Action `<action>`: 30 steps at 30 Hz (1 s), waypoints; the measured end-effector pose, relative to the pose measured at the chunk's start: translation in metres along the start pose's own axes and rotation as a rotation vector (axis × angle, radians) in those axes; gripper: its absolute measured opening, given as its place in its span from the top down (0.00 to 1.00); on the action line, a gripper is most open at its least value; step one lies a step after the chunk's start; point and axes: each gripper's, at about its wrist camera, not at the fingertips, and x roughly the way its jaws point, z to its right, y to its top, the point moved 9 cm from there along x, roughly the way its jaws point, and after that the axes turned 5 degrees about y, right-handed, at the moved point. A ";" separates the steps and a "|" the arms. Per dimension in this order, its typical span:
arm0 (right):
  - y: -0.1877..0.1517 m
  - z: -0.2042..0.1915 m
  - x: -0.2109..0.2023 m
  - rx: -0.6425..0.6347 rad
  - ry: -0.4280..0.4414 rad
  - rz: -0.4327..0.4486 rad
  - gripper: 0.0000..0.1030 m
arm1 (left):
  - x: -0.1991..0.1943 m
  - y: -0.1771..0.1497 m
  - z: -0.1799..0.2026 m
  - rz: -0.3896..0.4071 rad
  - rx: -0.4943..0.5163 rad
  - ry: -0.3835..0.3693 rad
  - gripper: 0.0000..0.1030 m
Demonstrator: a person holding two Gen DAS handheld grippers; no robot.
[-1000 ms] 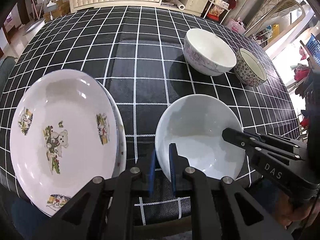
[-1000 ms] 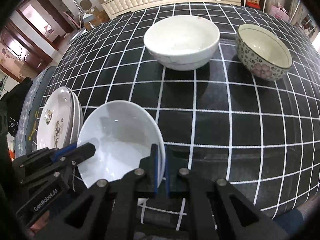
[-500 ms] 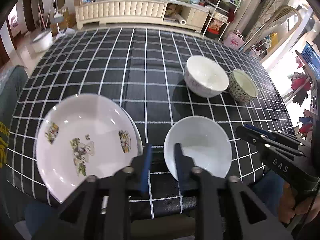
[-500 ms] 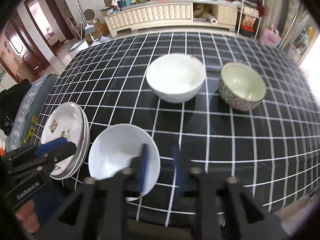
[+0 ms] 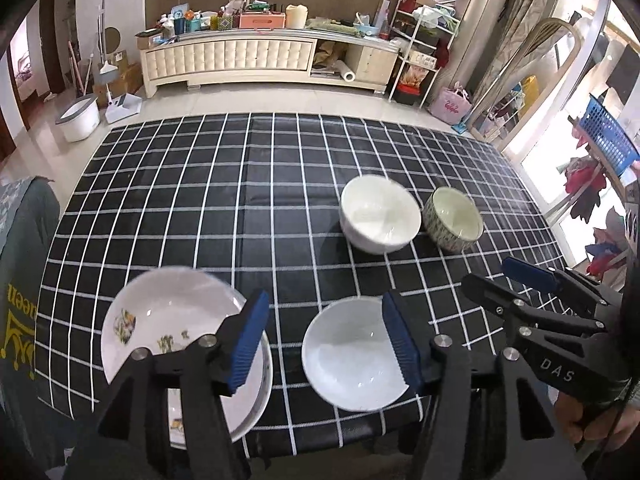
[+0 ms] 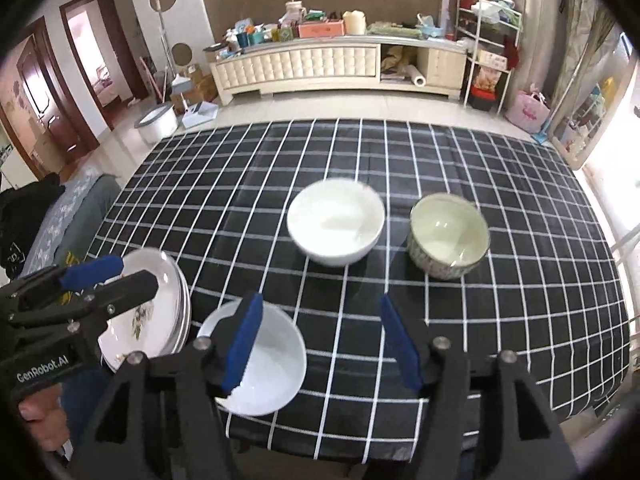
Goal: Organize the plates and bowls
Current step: 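Move the right gripper to the cream bowl and grasp its rim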
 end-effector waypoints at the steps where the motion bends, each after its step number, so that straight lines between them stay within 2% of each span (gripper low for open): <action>1: 0.005 0.002 0.000 -0.003 -0.004 0.004 0.35 | 0.000 0.005 0.001 0.004 0.008 0.002 0.44; 4: 0.018 0.007 0.002 -0.008 -0.014 0.008 0.34 | 0.002 0.019 0.005 0.012 0.032 0.016 0.44; 8: 0.038 0.011 0.007 -0.022 -0.012 0.007 0.34 | 0.010 0.039 0.012 0.000 0.038 -0.010 0.42; 12: 0.050 0.016 0.014 -0.034 -0.016 0.003 0.34 | 0.022 0.055 0.016 -0.011 0.056 -0.005 0.42; 15: 0.057 0.024 0.026 -0.032 -0.047 -0.021 0.34 | 0.037 0.064 0.017 -0.026 0.074 0.000 0.42; 21: 0.066 0.041 0.063 0.025 -0.054 -0.128 0.34 | 0.084 0.075 0.022 -0.134 0.080 0.002 0.42; 26: 0.066 0.050 0.096 0.098 -0.009 -0.192 0.35 | 0.112 0.087 0.027 -0.163 0.111 0.007 0.42; 30: 0.062 0.057 0.121 0.139 0.001 -0.258 0.35 | 0.133 0.089 0.027 -0.196 0.098 -0.007 0.42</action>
